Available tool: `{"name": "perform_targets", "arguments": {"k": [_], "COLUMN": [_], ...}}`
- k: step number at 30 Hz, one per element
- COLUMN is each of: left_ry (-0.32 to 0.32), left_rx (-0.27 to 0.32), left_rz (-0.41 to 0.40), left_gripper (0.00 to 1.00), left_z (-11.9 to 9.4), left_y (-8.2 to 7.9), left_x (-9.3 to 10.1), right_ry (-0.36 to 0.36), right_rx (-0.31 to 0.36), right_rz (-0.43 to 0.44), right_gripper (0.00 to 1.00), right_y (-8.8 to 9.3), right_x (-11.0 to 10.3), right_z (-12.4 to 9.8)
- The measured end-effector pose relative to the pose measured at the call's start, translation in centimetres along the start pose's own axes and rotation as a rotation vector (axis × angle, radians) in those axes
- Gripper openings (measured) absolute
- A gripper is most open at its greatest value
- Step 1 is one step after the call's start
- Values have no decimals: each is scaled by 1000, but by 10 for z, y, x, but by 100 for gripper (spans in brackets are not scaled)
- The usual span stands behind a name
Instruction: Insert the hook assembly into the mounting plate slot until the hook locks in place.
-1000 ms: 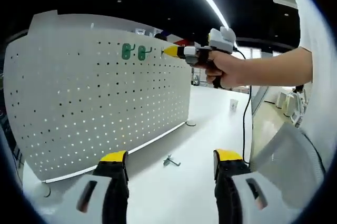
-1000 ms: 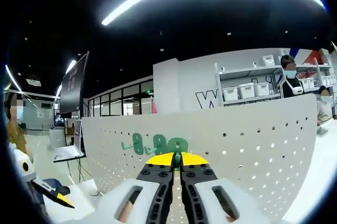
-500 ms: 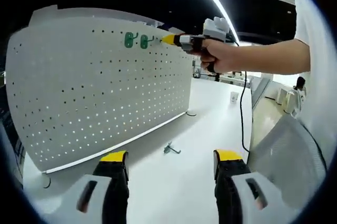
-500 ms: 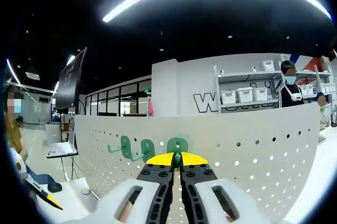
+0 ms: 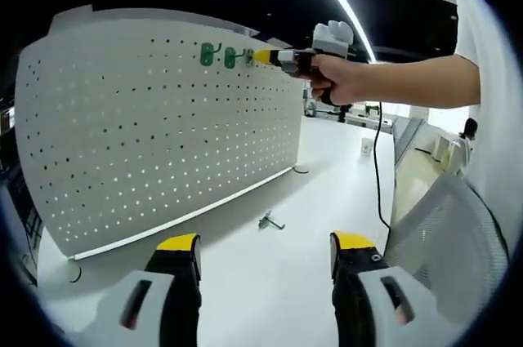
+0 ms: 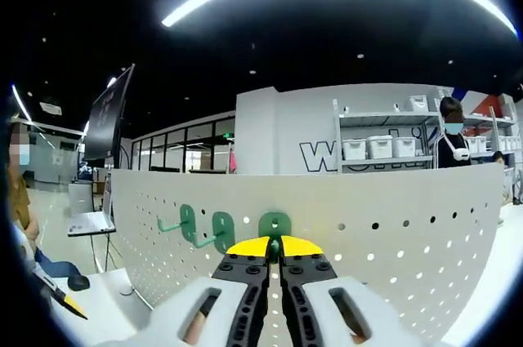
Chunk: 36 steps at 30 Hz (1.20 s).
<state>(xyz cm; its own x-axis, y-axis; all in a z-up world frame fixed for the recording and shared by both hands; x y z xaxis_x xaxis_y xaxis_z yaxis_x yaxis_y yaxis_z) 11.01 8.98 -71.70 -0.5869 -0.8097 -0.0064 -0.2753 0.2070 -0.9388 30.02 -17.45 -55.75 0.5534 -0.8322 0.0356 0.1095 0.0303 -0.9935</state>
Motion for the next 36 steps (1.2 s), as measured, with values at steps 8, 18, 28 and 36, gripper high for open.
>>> {"name": "perform_targets", "arguments": {"k": [8,18,28,36], "left_ry": [-8,-21,-13,0], "left_rx": [-3,3,12,15], "left_rz": [-13,-19,-20,-17], "left_gripper": [66,65,65,64], "left_z": [-1,-5,-5,-6], "left_y": [3,4,3,3], "left_x": [-2,-7,-4,-1], "right_ry": [38,130,222,242], "right_rx": [-16,-61,-69,-101], "right_rz": [-23,-70,-48,-77], "right_gripper": [1,2,2,7], "right_y": [1,-1,-1,3], "right_x": [-3,-9,-12,-17], "right_z": [4,8,12,14]}}
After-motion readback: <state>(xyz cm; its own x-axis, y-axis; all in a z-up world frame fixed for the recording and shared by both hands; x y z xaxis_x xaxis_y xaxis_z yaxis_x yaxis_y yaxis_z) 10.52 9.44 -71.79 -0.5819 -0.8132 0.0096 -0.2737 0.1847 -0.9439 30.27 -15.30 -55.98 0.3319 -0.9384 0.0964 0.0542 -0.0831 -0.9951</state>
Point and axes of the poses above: the point that each gripper's makers call its tool centre point, and the gripper's own axes: z roughly forward along the fingers, x roughly to its right, y roughly out of its underside, the point moved 6 cm from there along -z, roughly backward along the fingers, and after that the axes turned 13 degrees about -y, right-handed, at the moved point
